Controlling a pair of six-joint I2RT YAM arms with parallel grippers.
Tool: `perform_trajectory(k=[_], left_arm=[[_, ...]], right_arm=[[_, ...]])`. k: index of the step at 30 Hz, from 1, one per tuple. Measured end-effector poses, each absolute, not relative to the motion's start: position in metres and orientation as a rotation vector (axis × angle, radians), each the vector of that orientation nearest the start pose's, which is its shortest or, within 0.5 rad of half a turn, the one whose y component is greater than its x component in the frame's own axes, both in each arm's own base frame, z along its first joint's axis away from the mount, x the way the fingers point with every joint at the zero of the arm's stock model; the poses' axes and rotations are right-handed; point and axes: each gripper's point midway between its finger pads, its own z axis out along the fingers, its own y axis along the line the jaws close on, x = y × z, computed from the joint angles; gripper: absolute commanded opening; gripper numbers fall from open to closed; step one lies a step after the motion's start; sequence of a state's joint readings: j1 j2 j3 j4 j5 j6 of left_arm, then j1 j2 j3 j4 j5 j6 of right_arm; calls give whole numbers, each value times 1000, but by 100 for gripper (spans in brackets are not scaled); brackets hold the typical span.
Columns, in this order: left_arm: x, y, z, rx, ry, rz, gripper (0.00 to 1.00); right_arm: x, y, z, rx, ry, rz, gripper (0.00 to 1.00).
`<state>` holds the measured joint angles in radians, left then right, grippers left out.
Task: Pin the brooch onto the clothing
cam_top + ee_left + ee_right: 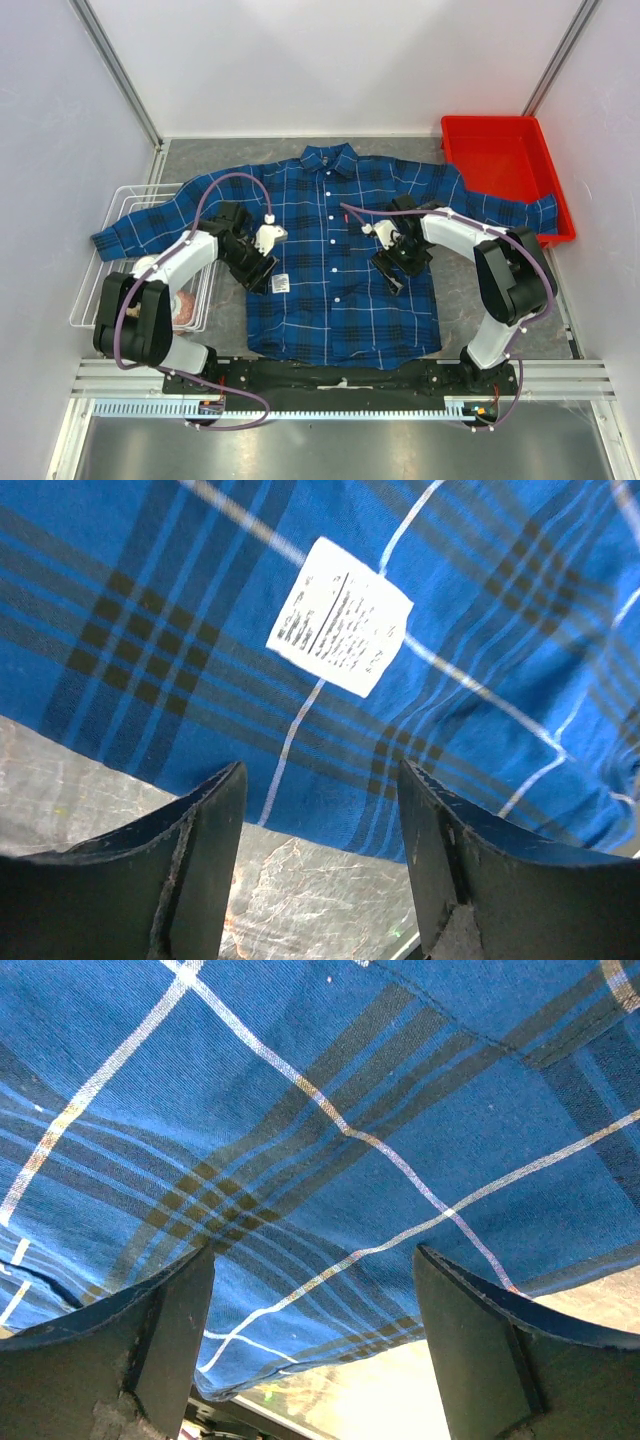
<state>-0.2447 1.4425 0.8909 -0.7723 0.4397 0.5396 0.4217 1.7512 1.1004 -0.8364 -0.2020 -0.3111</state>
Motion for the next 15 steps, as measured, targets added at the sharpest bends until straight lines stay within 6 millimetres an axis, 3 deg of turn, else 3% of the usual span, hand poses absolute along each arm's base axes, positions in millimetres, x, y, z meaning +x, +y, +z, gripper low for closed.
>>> perform_trajectory(k=[8,12,15], left_arm=[[205,-93,20,1214,2629,-463,68],[210,-92,24,1234,2601,-433,76],[222,-96,42,1229,2533,-415,82]], right_arm=[[243,123,18,-1150,2855,230,87],[242,118,19,-1168,2858,202,90],[248,121,37,-1166,2833,203,94]])
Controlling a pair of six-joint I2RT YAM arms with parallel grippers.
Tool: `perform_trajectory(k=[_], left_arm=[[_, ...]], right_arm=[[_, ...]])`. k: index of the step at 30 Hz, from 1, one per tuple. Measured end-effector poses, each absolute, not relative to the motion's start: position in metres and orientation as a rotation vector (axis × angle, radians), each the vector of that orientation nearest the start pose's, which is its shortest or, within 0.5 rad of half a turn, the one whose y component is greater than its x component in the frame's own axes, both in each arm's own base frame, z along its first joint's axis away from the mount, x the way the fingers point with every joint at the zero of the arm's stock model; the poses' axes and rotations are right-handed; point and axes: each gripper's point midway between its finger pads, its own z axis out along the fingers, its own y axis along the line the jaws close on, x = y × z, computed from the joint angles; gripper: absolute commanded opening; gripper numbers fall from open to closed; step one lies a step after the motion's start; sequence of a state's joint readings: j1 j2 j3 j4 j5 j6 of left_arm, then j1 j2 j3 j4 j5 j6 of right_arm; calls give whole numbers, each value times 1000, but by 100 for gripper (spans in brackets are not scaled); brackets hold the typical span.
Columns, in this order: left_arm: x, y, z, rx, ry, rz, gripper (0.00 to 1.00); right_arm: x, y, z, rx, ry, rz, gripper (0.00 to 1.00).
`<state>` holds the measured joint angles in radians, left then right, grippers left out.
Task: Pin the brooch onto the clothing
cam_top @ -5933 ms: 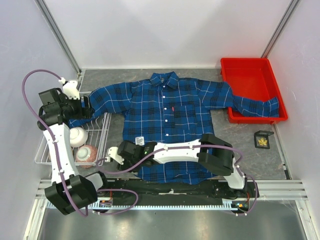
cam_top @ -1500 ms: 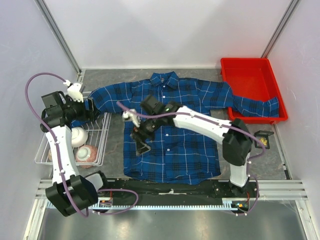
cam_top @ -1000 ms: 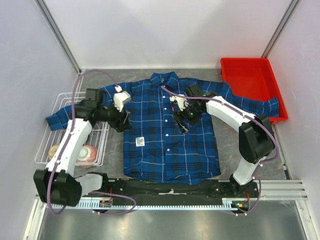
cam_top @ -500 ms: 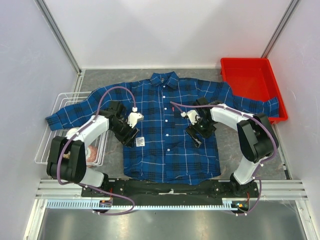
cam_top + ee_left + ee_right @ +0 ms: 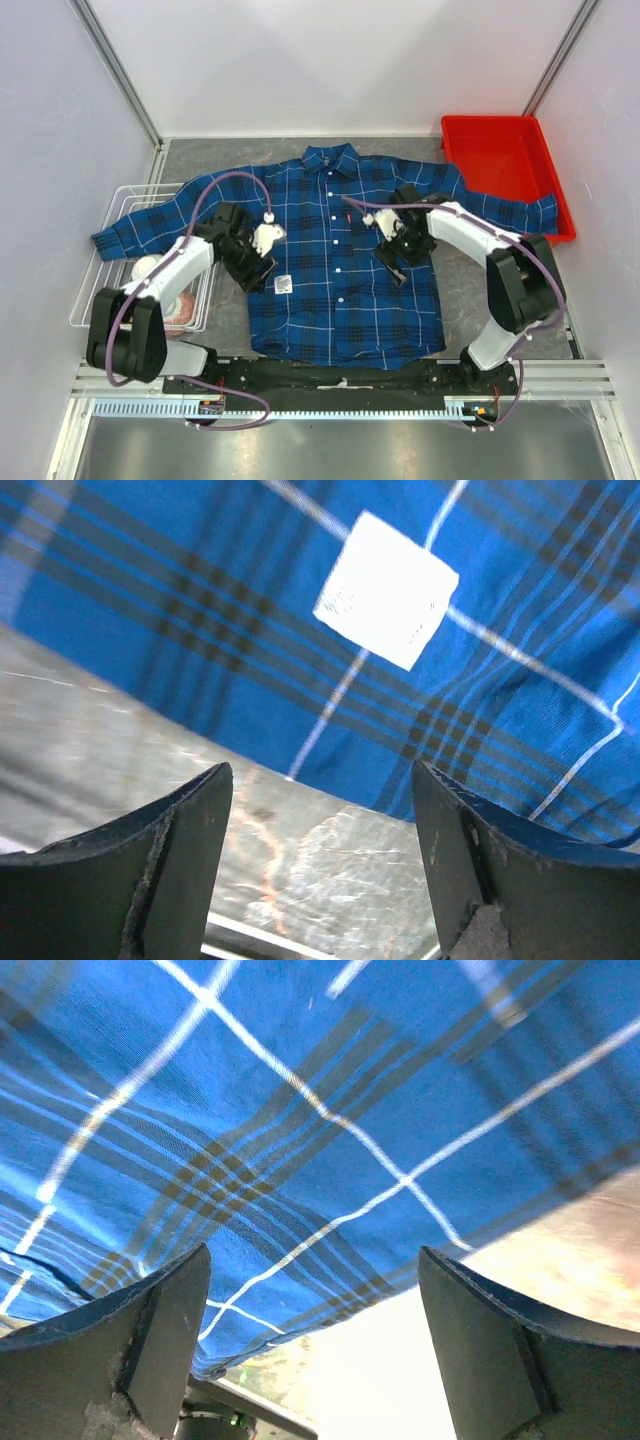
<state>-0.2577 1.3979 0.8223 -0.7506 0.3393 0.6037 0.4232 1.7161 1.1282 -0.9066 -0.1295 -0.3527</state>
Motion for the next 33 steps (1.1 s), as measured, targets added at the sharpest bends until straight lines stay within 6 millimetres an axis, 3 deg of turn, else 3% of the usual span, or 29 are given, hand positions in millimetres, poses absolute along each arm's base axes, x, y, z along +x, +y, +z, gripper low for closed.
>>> perform_trajectory(k=[4,7,9,11,15,17,19,22,27,31,33], left_arm=[[259,-110,104,1191,2304,-349,90],[282,-119,158,1154,2108,-300,98],[292,-126,195,1130,1979,-284,99],[297,-131,218,1106,1904,-280,99],[309,-150,261,1051,1750,-346,99],[310,-161,273,1046,1686,-400,99],[312,-170,283,1033,1641,-452,99],[320,-179,287,1001,1628,-500,100],[339,-188,277,960,1669,-544,99],[344,-199,269,960,1674,-584,99],[344,-208,266,967,1643,-608,99]], right_arm=[[282,137,97,-1096,2619,204,98],[309,147,169,-995,2379,188,98],[319,150,220,-911,2219,182,98],[322,152,257,-838,2096,187,98],[329,151,308,-693,1928,191,98],[334,149,314,-670,1907,170,98],[340,144,306,-671,1927,125,98],[338,131,273,-686,2012,65,98],[302,96,223,-682,2176,1,98],[277,63,214,-624,2263,-61,98],[271,34,207,-524,2329,-122,98]])
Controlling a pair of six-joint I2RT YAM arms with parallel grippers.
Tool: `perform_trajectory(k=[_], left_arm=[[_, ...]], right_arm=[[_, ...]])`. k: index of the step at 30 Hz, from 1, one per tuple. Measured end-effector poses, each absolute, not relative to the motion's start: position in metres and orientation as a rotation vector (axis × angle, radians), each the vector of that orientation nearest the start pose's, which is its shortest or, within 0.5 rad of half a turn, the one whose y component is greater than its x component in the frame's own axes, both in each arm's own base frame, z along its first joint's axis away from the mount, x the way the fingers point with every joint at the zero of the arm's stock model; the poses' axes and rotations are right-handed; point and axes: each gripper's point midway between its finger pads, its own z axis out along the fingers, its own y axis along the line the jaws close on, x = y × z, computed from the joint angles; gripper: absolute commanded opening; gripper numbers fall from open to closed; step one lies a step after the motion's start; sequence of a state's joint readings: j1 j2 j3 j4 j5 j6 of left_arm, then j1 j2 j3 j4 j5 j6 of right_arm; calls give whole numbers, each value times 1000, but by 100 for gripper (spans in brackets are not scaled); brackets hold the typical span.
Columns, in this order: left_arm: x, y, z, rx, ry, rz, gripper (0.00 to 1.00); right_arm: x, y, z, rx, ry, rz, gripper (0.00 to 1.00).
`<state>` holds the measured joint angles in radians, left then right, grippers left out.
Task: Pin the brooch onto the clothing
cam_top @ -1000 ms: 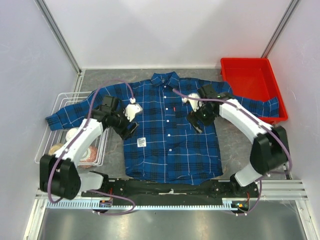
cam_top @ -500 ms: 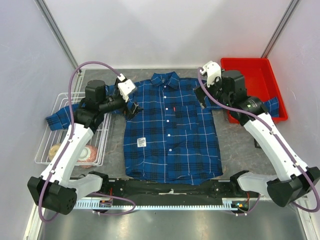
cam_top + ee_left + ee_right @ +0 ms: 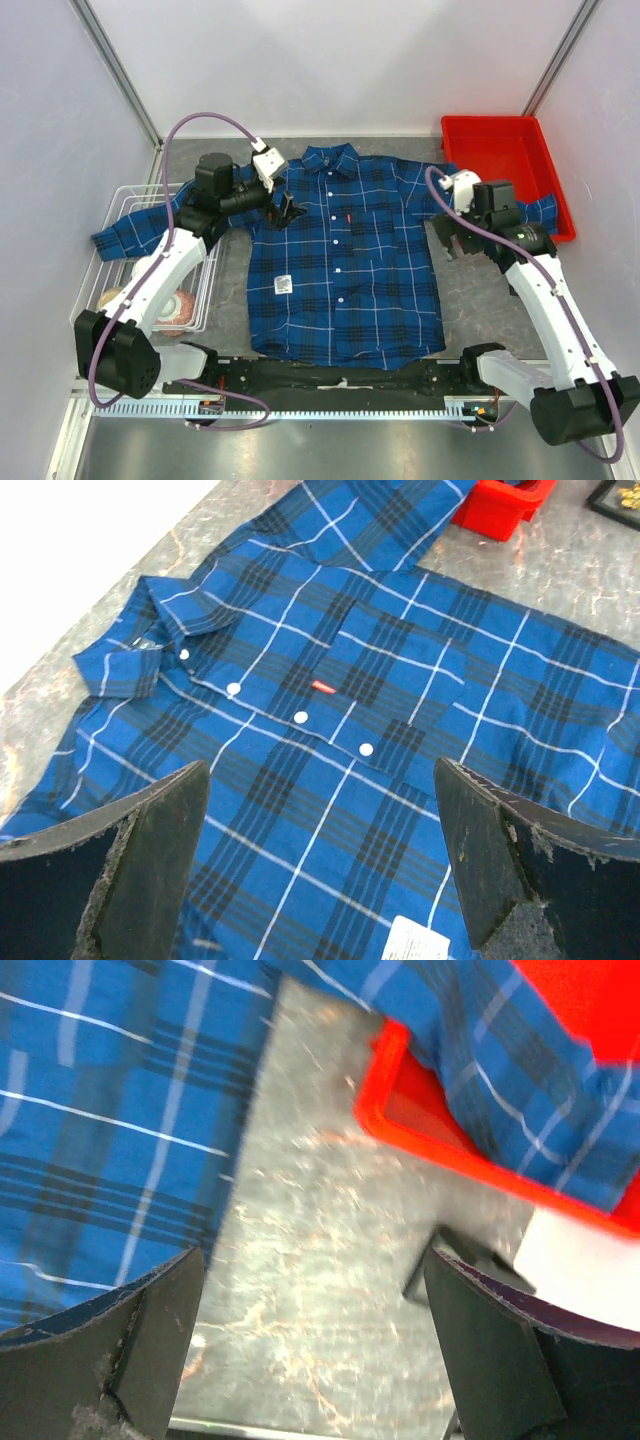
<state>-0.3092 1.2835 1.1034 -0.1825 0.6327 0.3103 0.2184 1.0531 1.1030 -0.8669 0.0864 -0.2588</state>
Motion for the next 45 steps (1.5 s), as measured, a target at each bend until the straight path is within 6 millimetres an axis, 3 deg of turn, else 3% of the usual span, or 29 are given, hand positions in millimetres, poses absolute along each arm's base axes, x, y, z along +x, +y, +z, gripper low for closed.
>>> perform_trajectory(k=[6,10,13,18,22,29,38,45], left_arm=[[342,-235,255,988,1605,-690,99],[350,-242,257,991,1605,-707,99],[354,-244,262,991,1596,-705,96],[355,-247,256,1005,1609,-727,91],[369,-253,249,1037,1613,-730,90],[391,-263,254,1101,1581,-710,89],[391,-264,252,1136,1586,-716,89],[392,-264,248,1150,1588,-710,89]], right_arm=[[242,-40,163,-301,2565,-264,98],[223,-63,138,-232,2705,-259,98],[217,-77,135,-159,2731,-266,98],[214,-90,136,-136,2729,-291,98],[216,-105,130,-197,2675,-358,95],[214,-128,94,-196,2724,-294,78],[209,-141,59,-200,2693,-346,57],[212,-151,55,-185,2626,-443,53]])
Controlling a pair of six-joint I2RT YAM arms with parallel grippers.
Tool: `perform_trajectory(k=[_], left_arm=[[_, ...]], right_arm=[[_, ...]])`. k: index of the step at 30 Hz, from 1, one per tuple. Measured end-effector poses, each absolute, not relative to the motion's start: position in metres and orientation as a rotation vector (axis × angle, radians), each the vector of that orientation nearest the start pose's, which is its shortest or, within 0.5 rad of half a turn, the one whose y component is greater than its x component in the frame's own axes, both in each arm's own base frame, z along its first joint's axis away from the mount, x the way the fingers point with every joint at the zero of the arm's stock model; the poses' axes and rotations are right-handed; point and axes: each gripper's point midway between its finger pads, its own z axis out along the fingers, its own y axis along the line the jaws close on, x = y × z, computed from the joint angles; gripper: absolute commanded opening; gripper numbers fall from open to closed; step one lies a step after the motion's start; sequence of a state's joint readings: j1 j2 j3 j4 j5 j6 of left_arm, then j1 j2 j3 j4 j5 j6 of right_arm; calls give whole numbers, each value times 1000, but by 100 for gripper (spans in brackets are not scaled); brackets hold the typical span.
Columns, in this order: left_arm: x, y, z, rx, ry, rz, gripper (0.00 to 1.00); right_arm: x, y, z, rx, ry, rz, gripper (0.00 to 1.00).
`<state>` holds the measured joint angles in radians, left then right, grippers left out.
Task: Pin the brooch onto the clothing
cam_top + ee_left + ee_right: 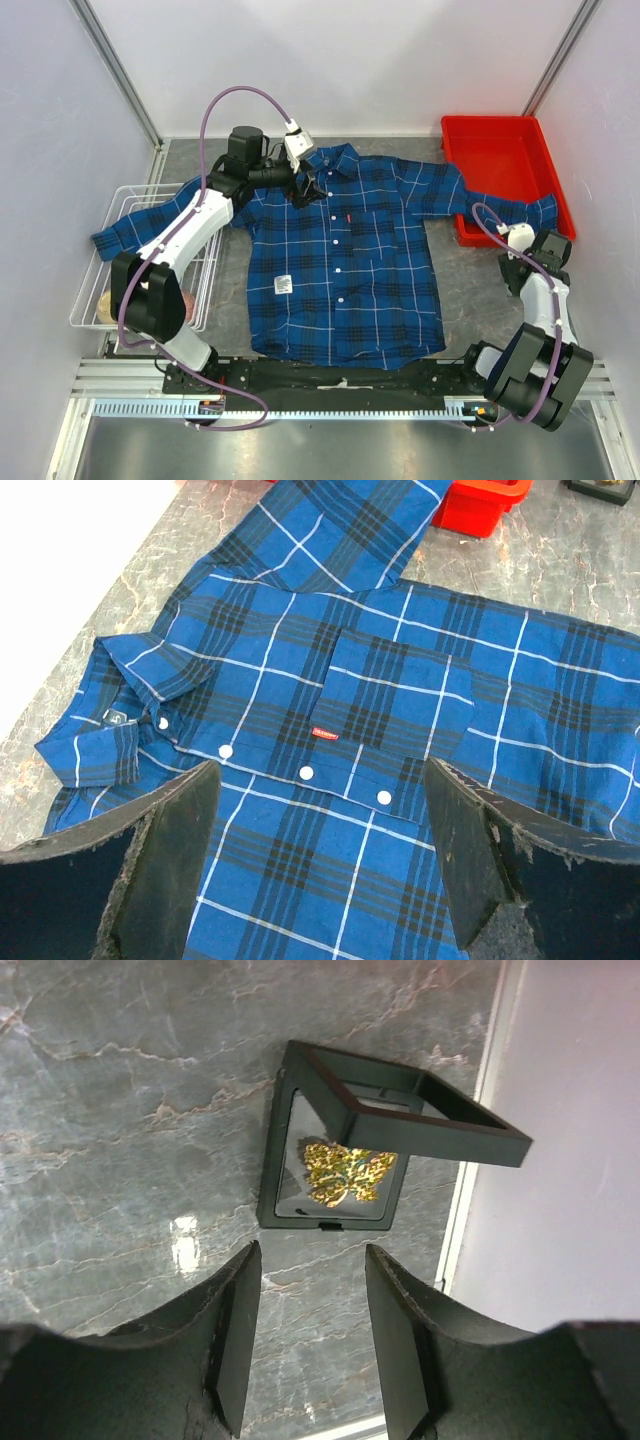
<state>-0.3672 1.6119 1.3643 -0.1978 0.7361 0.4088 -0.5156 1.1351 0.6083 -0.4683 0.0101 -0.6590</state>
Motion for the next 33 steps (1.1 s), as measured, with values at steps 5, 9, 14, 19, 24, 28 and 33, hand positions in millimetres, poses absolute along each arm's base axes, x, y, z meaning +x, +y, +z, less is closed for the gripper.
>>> perform_trajectory(k=[5,9,14,19,24,28,33], left_arm=[[392,-263,246,1161,1589,-704,89],[393,-263,243,1171,1588,-698,88],[393,-263,238,1181,1596,-697,88],[392,-262,236,1194,1599,-693,88],[392,-262,236,1204,1594,-686,89],[392,-262,238,1210,1589,-682,89],[393,-262,238,1215,1585,-677,89]], right_arm=[[216,-158,58,-181,2562,-511,53],[219,-162,59,-182,2541,-543,56],[221,-166,60,-177,2528,-560,59],[223,-168,60,-172,2517,-546,59],[226,-169,55,-190,2513,-517,60],[222,-172,45,-179,2541,-474,60],[218,-175,34,-170,2567,-425,60]])
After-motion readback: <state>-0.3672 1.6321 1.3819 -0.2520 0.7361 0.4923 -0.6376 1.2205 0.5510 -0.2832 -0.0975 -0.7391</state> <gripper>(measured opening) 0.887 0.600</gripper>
